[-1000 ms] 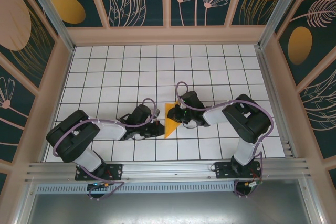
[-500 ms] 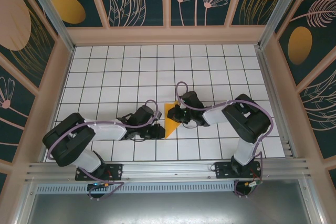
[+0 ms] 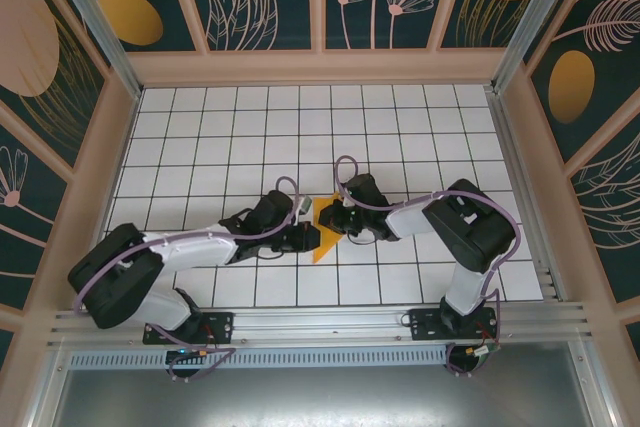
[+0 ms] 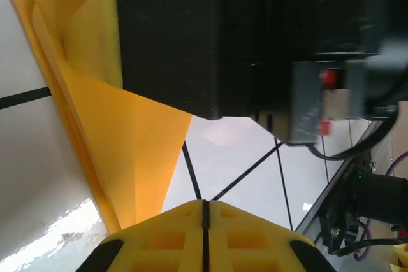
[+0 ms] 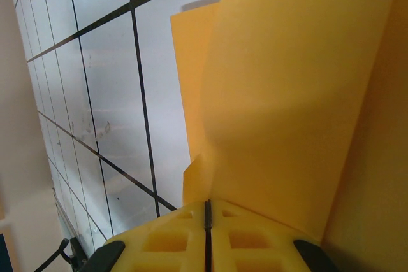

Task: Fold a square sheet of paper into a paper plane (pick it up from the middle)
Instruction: Fourth fold the wing at the center of the table.

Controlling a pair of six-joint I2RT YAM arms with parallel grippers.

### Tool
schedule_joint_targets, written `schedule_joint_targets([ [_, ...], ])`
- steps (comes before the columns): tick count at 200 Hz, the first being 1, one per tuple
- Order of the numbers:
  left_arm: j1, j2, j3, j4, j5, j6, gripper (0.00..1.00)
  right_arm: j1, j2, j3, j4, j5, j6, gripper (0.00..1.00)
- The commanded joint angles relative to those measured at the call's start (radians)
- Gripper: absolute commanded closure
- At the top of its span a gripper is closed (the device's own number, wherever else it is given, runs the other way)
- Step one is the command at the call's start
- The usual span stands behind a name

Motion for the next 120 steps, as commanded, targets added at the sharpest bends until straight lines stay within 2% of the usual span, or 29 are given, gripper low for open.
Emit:
schedule_joint_targets([
  [1, -0.002, 0.063, 0.008, 0.087, 0.043, -0.017, 0.91, 0.011, 0.080, -0.026, -0.137, 0.095, -0.025, 0.90],
  [38, -0.001, 0.116, -0.023, 0.107, 0.066, -0.026, 0.92, 0.012, 0.079, -0.024, -0.143, 0.095, -0.028, 0.91],
  [82, -0.003, 0.129, -0.150, 0.143, 0.105, -0.039, 0.91, 0.011, 0.080, -0.026, -0.150, 0.100, -0.030, 0.90],
  [120, -0.003, 0.132, -0.175, 0.076, 0.101, -0.012, 0.91, 0.011, 0.084, -0.022, -0.154, 0.102, -0.030, 0.90],
])
